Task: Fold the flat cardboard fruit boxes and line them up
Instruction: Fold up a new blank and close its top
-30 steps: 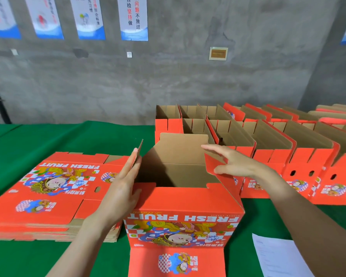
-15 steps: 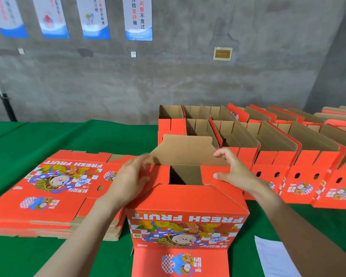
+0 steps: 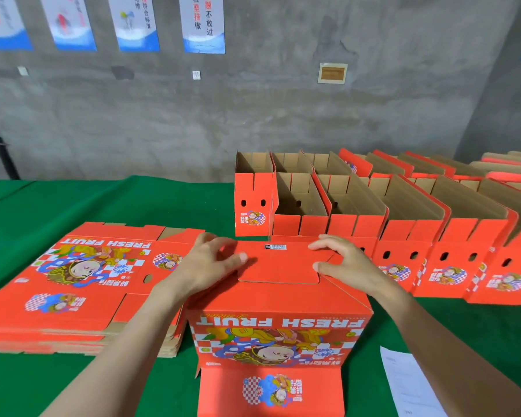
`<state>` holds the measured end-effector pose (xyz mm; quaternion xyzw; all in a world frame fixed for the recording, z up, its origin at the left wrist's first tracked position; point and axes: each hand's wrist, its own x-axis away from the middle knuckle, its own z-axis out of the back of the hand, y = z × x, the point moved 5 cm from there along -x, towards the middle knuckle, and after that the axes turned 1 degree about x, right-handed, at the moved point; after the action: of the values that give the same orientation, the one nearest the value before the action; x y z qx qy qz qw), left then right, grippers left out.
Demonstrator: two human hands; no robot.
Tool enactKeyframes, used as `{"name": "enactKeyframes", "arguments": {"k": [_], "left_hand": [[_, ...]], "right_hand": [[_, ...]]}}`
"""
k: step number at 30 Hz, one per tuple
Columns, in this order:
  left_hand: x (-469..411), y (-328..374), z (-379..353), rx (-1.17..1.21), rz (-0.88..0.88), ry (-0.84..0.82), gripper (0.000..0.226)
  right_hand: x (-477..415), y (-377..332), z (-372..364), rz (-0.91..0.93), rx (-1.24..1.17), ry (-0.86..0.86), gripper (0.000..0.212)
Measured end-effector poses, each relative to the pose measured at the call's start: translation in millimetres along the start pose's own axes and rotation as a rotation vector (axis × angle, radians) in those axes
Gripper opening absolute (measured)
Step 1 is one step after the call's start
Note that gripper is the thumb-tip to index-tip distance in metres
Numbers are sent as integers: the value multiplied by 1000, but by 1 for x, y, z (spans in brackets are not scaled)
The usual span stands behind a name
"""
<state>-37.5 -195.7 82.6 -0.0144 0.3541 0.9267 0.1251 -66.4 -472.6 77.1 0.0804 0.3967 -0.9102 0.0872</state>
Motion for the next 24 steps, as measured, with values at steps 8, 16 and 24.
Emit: {"name": "enactKeyframes", "arguments": {"k": [8,16,24], "left_hand": [[-4,14,-19,-387,110,6,94],[0,11,-32,-501,99,25,83],[-2,-11,-44,-337,138,89,98]], "right_hand": [[-2,4,-3,-32,279,-19,56],[-3,20,-16,-90,401,58,58],[5,57,-17,-171,215,137,55]]}}
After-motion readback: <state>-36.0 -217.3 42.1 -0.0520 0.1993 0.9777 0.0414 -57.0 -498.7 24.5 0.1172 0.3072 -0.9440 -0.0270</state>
